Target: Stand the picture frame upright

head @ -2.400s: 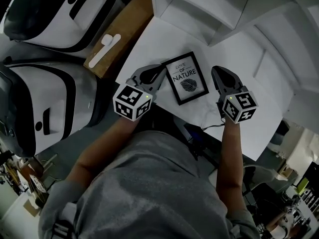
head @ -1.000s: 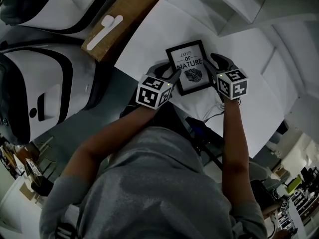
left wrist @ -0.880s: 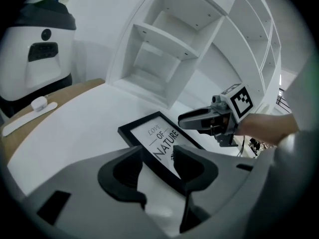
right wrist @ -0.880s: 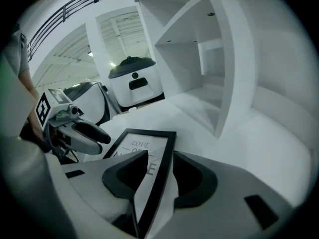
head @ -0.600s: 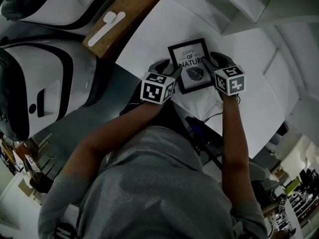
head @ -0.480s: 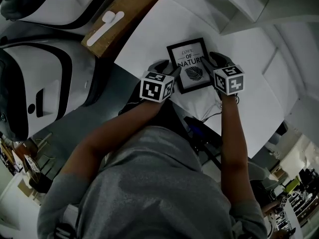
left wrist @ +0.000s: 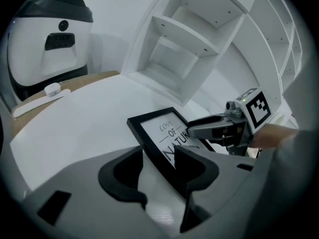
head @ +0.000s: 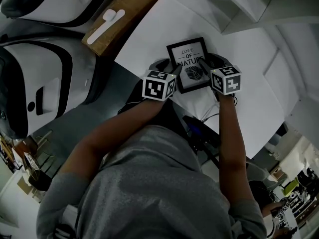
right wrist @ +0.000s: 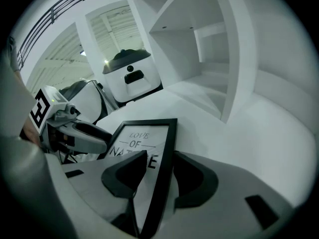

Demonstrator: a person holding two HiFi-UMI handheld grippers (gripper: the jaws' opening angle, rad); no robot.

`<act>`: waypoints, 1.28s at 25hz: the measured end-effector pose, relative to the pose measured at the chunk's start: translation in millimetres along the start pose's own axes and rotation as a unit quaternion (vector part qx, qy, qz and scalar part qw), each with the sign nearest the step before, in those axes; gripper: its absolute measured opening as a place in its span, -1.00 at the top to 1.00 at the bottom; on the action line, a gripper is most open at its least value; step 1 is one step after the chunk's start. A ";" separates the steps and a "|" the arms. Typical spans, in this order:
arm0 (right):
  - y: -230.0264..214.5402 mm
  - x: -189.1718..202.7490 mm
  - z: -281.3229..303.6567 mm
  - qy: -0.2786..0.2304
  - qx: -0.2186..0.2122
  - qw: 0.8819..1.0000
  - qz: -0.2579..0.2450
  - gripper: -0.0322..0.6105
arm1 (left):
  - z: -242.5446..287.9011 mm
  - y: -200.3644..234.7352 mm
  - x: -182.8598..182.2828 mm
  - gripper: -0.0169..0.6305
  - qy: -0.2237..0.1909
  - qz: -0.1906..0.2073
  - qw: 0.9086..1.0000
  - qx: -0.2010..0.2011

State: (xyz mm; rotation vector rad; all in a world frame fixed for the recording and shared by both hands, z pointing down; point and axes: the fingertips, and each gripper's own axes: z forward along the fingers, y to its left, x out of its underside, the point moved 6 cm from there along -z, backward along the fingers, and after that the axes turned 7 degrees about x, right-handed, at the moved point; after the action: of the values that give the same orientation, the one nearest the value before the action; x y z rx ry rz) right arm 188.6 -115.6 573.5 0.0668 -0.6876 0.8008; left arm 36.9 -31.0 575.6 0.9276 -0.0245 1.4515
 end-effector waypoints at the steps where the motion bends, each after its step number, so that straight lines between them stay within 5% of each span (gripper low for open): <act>1: 1.1 -0.2 -0.3 -0.001 -0.001 1.000 0.003 0.39 | -0.1 0.0 -0.2 0.34 0.002 0.005 1.000 -0.001; 9: 4.3 -0.5 -7.5 -0.002 -0.017 0.999 0.047 0.39 | -3.0 6.4 -0.3 0.52 -0.005 -0.008 1.000 -0.007; 21: 17.1 -22.0 -51.7 -0.087 -0.051 0.987 0.122 0.39 | -6.2 15.9 -2.1 0.61 -0.012 -0.079 0.997 0.020; 32: 8.3 -27.1 -66.5 -0.119 -0.217 0.929 0.275 0.39 | -8.1 19.9 -4.0 0.64 -0.018 -0.102 0.994 0.023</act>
State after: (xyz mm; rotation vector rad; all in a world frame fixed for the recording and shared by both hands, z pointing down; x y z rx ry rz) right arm 205.6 -106.8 503.8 -0.4570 -1.1263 1.1697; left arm 15.3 -32.8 578.4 0.9647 0.0747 1.2496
